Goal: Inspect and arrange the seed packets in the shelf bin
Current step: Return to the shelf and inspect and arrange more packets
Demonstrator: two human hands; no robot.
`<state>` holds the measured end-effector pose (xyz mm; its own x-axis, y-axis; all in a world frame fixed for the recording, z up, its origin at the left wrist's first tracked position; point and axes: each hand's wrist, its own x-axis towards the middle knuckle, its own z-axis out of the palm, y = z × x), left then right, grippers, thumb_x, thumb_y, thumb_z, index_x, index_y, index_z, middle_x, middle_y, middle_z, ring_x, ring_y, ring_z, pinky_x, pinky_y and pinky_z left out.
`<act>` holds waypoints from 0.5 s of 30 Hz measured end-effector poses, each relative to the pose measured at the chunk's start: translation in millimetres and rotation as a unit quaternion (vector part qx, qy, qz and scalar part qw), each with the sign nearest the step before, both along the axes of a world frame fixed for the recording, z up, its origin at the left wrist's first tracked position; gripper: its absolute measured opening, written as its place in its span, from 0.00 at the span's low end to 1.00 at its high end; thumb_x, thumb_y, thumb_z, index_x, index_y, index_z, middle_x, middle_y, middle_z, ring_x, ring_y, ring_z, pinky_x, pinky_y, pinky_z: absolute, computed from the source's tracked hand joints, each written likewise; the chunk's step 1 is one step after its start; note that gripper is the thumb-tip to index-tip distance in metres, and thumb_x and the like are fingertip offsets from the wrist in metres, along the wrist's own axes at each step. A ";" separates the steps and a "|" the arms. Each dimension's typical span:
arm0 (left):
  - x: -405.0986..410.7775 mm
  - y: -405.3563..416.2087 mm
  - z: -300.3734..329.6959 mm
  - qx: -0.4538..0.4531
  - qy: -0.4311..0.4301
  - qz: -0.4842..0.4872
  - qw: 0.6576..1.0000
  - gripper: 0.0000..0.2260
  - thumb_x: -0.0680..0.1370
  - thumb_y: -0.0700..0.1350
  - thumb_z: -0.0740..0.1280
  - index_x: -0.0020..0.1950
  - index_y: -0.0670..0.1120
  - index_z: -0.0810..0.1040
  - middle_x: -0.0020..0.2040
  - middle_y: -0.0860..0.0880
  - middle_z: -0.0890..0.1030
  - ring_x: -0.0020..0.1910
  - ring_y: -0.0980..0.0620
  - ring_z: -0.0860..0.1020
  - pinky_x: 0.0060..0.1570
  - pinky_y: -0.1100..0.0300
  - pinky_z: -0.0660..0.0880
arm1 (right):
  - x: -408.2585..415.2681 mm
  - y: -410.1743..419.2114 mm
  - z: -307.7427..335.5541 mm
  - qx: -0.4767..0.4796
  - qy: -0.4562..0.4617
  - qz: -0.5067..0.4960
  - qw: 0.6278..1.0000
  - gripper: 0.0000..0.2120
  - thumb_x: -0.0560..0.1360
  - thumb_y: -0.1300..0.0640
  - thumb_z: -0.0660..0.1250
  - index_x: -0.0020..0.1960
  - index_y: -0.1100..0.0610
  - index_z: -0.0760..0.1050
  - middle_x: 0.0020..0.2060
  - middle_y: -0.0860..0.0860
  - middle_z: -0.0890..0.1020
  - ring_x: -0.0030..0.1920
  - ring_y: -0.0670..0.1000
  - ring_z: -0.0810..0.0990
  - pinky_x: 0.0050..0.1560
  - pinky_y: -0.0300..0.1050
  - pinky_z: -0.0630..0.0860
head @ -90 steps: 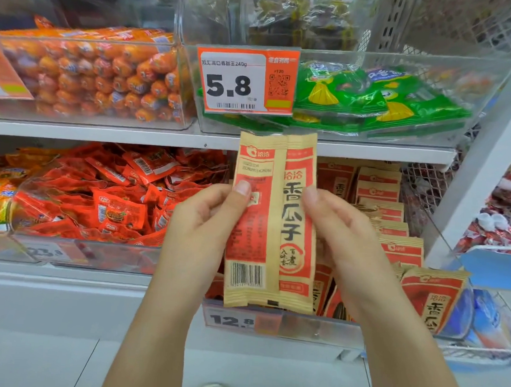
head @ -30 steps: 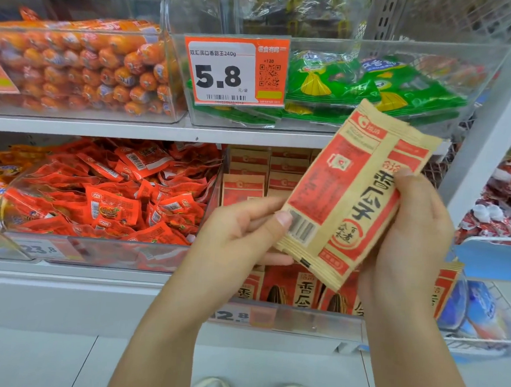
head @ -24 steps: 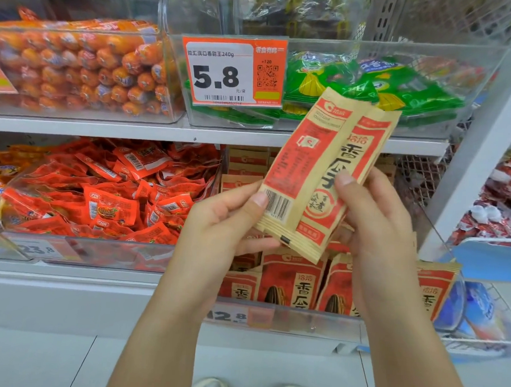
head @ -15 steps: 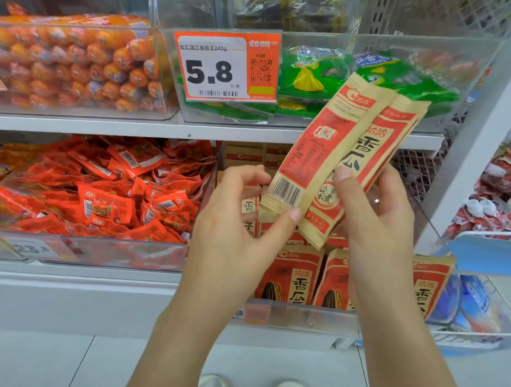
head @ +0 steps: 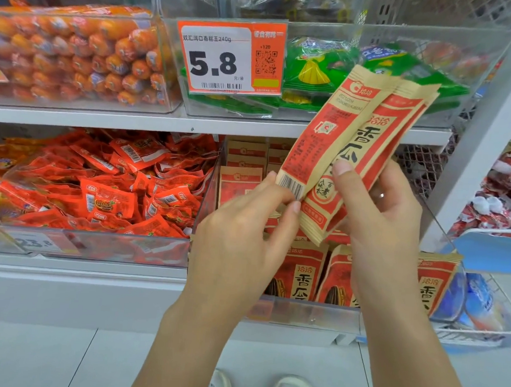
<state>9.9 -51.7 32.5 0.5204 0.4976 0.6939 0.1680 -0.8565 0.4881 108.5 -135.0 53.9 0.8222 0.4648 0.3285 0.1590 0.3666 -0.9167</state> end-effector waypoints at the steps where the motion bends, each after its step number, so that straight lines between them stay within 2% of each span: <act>1: -0.3 1.2 -1.8 0.000 -0.002 -0.006 1.000 0.09 0.79 0.49 0.62 0.49 0.49 0.81 0.54 0.51 0.85 0.52 0.52 0.83 0.40 0.53 0.79 | -0.1 -0.1 0.0 -0.006 -0.004 -0.001 1.000 0.05 0.78 0.59 0.67 0.53 0.52 0.78 0.45 0.44 0.85 0.45 0.43 0.83 0.47 0.41 0.81; 3: -0.6 3.3 -3.9 -0.018 -0.012 -0.015 1.000 0.07 0.79 0.47 0.64 0.49 0.49 0.81 0.57 0.51 0.84 0.58 0.54 0.81 0.44 0.53 0.80 | -1.0 -0.6 1.0 -0.010 -0.007 -0.001 1.000 0.05 0.78 0.58 0.67 0.53 0.52 0.78 0.44 0.43 0.85 0.44 0.42 0.83 0.45 0.39 0.80; 4: -0.7 4.2 -3.8 -0.036 -0.020 -0.017 0.999 0.06 0.79 0.45 0.65 0.48 0.49 0.81 0.56 0.53 0.84 0.56 0.55 0.82 0.44 0.54 0.79 | -1.9 -0.9 1.3 -0.012 -0.006 -0.001 1.000 0.05 0.78 0.58 0.67 0.53 0.52 0.78 0.43 0.43 0.85 0.43 0.41 0.83 0.43 0.37 0.79; 7: -0.4 6.1 -3.1 -0.091 -0.040 -0.014 0.995 0.05 0.77 0.44 0.65 0.45 0.51 0.81 0.51 0.56 0.82 0.41 0.52 0.83 0.38 0.53 0.77 | -4.4 -2.1 2.7 -0.012 -0.007 -0.001 1.000 0.05 0.77 0.59 0.68 0.52 0.53 0.79 0.41 0.41 0.85 0.40 0.38 0.82 0.38 0.32 0.77; 8: -0.3 6.5 -3.2 -0.104 -0.039 -0.014 0.994 0.05 0.77 0.45 0.65 0.46 0.52 0.80 0.49 0.55 0.83 0.40 0.50 0.82 0.37 0.52 0.77 | -4.7 -2.6 2.8 -0.013 -0.010 -0.001 1.000 0.05 0.77 0.58 0.68 0.52 0.53 0.79 0.42 0.42 0.85 0.40 0.38 0.82 0.38 0.32 0.76; 10: -0.5 6.8 -3.4 -0.119 -0.036 -0.015 0.992 0.05 0.77 0.46 0.65 0.48 0.53 0.80 0.47 0.54 0.83 0.41 0.47 0.82 0.38 0.50 0.78 | -5.4 -2.7 2.7 -0.017 -0.014 0.001 1.000 0.05 0.76 0.58 0.69 0.51 0.52 0.79 0.42 0.42 0.85 0.39 0.39 0.83 0.37 0.32 0.76; 12: -0.9 6.4 -2.9 -0.121 -0.030 -0.012 0.992 0.05 0.77 0.46 0.64 0.48 0.53 0.80 0.50 0.57 0.82 0.41 0.48 0.82 0.38 0.50 0.77 | -4.3 -2.4 1.0 -0.024 -0.019 0.005 1.000 0.04 0.76 0.56 0.69 0.51 0.51 0.79 0.41 0.42 0.85 0.39 0.40 0.83 0.38 0.33 0.77; 15: -1.8 7.3 -2.6 -0.135 -0.024 -0.014 0.990 0.05 0.77 0.47 0.64 0.49 0.54 0.79 0.48 0.56 0.82 0.42 0.48 0.82 0.40 0.50 0.77 | -0.5 -2.1 -0.2 -0.052 -0.031 0.042 0.997 0.07 0.74 0.50 0.70 0.52 0.47 0.80 0.45 0.43 0.85 0.46 0.44 0.84 0.45 0.39 0.80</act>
<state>8.1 -44.4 29.9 0.5060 0.6546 0.5617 0.1161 -0.6970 0.7076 108.1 -137.1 53.7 0.7588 0.5648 0.3243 0.1893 0.2852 -0.9396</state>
